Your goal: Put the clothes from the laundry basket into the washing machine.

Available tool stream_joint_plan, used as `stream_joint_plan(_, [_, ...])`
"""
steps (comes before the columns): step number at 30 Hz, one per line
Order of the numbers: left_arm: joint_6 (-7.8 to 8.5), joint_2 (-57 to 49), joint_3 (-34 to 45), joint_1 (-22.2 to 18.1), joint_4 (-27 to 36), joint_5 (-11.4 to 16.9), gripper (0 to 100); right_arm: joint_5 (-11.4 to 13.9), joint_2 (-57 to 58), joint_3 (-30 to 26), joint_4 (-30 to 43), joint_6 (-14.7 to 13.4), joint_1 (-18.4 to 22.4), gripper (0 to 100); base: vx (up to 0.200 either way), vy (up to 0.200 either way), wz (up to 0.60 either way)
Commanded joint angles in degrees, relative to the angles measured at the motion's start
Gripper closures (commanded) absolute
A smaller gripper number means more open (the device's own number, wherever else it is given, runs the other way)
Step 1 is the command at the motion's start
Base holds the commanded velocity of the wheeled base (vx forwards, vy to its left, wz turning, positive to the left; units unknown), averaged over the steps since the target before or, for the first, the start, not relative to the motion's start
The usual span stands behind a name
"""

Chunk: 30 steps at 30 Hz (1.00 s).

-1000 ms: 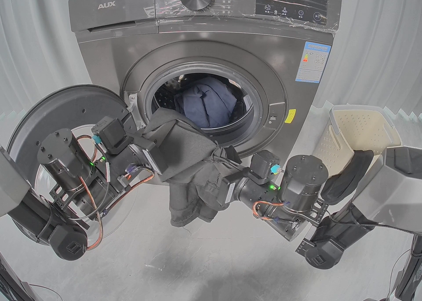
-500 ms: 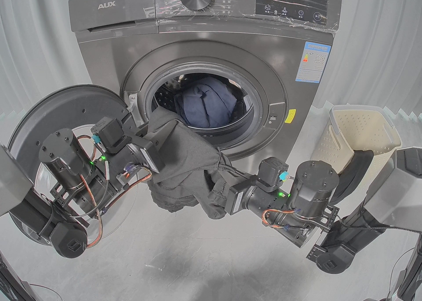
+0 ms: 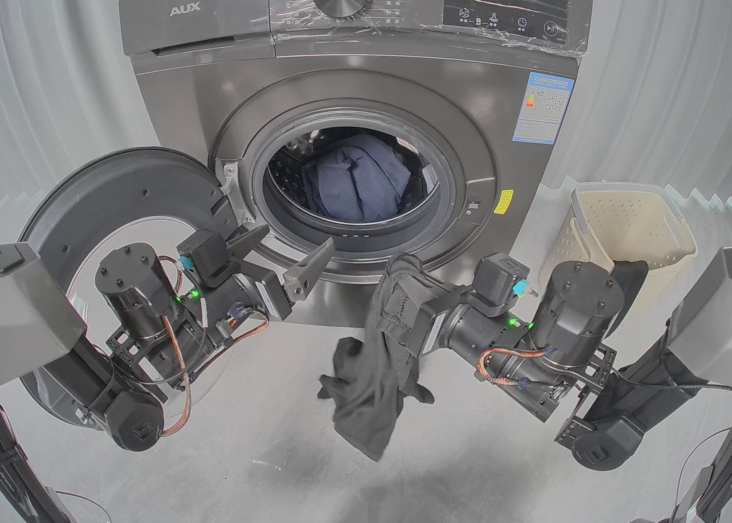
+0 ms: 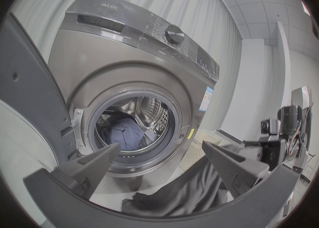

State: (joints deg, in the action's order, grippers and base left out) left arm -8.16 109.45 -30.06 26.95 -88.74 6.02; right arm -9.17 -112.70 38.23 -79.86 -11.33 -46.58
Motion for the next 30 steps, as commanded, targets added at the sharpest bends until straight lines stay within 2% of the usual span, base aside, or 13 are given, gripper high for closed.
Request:
stream_joint_plan(1, [0.07,2.1,0.4,0.2,0.0,0.0,0,0.0,1.3,0.3,-0.1,0.0,0.0,100,0.000,0.000,0.00])
stream_joint_plan(14, [0.42,2.1,4.8,1.4,-0.1,0.7,0,-0.2,0.7,4.1,-0.4,0.0,0.0,100,0.000,0.000,0.00])
stream_joint_plan(18, [2.09,2.9,7.6,3.4,-0.1,1.5,0,-0.4,0.8,5.2,-0.6,0.0,0.0,100,0.000,0.000,0.00])
stream_joint_plan(19, [2.09,2.9,7.6,3.4,-0.1,1.5,0,-0.4,0.8,5.2,-0.6,0.0,0.0,100,0.000,0.000,0.00])
stream_joint_plan(20, [3.23,3.8,8.7,4.6,-0.2,1.8,0,-0.4,1.0,5.3,-0.6,0.0,-0.1,100,0.000,0.000,0.00])
stream_joint_plan(21, [3.67,4.2,9.1,5.0,-0.2,1.8,0,-0.5,1.2,5.5,-0.6,0.0,-0.2,100,0.000,0.000,0.00])
stream_joint_plan(30, [4.46,8.9,9.8,5.0,-0.2,1.9,0,-0.7,1.4,7.6,-0.3,-0.1,-0.1,100,0.000,0.000,0.00])
